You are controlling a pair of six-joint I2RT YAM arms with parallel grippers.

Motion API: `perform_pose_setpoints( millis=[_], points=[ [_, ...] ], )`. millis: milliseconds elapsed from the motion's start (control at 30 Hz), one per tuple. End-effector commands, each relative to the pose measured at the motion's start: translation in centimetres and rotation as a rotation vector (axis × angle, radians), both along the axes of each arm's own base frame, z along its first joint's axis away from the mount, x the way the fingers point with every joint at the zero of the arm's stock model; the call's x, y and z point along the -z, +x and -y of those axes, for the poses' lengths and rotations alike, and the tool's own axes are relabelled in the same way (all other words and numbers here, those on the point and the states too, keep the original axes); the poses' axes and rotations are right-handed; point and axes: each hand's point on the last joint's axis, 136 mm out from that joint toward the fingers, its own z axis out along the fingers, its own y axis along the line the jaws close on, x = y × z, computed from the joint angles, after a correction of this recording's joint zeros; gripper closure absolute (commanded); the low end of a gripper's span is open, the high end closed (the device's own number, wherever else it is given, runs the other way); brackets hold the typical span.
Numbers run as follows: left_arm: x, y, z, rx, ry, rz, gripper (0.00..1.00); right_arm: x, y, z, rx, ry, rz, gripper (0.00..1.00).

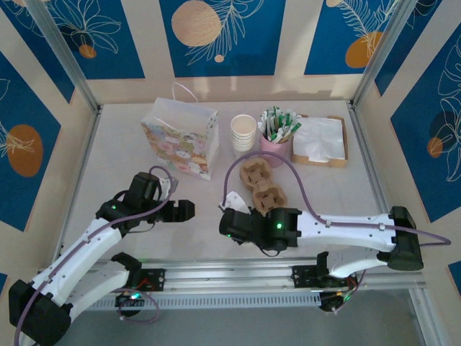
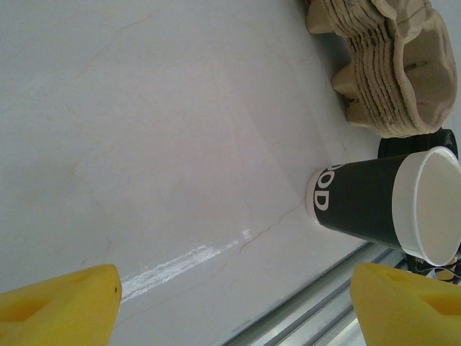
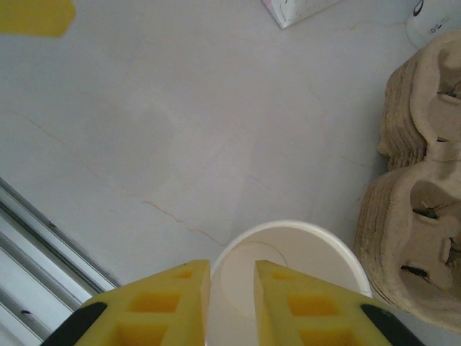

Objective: Pack the takeout coffee

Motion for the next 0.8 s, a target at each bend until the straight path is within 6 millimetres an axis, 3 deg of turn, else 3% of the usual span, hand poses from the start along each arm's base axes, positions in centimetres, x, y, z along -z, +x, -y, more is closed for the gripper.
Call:
perform_pose_setpoints(
  millis=[0, 100, 167, 267, 333, 600, 767],
  points=[
    [0.0, -0.3, -0.1, 0.012, 0.019, 0.001, 0.17, -3.3, 1.2, 1.6, 0.124, 0.117, 0.040, 0.75],
    [0.1, -0.3, -0.2, 0.010, 0.025, 0.000, 0.17, -3.9, 2.4, 5.5, 0.309, 0.187, 0.012, 0.75],
    [0.2, -0.3, -0.2, 0.007, 0.029, -0.006, 0.17, -3.7, 2.9, 8.6, 0.460, 0.245, -0.029, 0.70],
    [0.2, -0.3, -0.3, 0.003, 0.035, -0.011, 0.17, -2.7, 2.9, 11.5, 0.560, 0.339, -0.106, 0.61],
    [0.2, -0.3, -0.4, -0.002, 0.042, -0.012, 0.16, -1.8, 2.7, 12.9, 0.618, 0.381, -0.149, 0.47],
    [0.7, -0.1, -0.9, -0.024, 0.081, -0.042, 0.14, 3.7, 1.7, 17.5, 0.906, 0.323, -0.310, 0.29],
    [0.8, 0.1, -1.5, -0.047, 0.116, -0.042, 0.12, 5.8, 1.0, 19.7, 1.026, 0.193, -0.335, 0.22]
  ],
)
